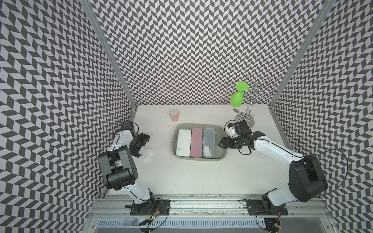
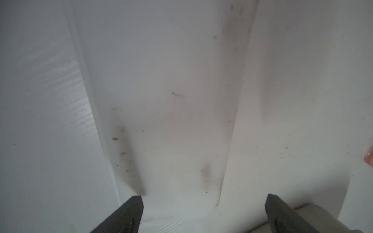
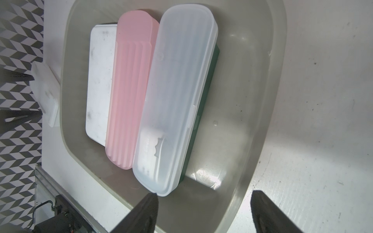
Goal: Put the pencil case into the storage box
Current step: Pick up the pencil case from the center of the board.
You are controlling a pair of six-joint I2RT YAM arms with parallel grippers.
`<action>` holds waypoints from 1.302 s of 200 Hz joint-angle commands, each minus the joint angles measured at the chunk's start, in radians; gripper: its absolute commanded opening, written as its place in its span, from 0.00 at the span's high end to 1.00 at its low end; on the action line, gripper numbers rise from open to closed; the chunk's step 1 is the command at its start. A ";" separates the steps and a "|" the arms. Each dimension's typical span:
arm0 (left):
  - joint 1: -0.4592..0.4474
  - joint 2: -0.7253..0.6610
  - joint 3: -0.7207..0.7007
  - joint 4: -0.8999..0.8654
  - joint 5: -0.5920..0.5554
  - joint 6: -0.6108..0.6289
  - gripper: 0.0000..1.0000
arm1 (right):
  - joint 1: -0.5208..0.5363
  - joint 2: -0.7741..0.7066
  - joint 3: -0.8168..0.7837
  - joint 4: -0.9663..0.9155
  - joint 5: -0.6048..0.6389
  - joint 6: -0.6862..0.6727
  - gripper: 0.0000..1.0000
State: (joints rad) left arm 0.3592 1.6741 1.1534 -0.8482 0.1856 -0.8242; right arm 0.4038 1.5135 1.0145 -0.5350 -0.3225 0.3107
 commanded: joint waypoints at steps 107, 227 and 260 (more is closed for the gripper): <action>0.071 0.094 0.174 -0.128 -0.041 0.145 0.00 | 0.009 0.044 0.038 0.036 -0.009 0.011 0.23; -0.027 0.202 0.277 -0.180 -0.284 0.375 0.00 | 0.009 0.096 0.095 0.008 -0.030 0.005 0.23; -0.069 0.213 0.252 -0.129 -0.274 0.359 0.00 | 0.008 0.113 0.125 -0.019 -0.029 -0.010 0.23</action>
State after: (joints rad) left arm 0.3180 1.8721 1.4082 -1.0096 -0.0563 -0.4774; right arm 0.4038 1.6081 1.0996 -0.5472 -0.3431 0.3191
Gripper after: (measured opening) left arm 0.998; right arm 0.768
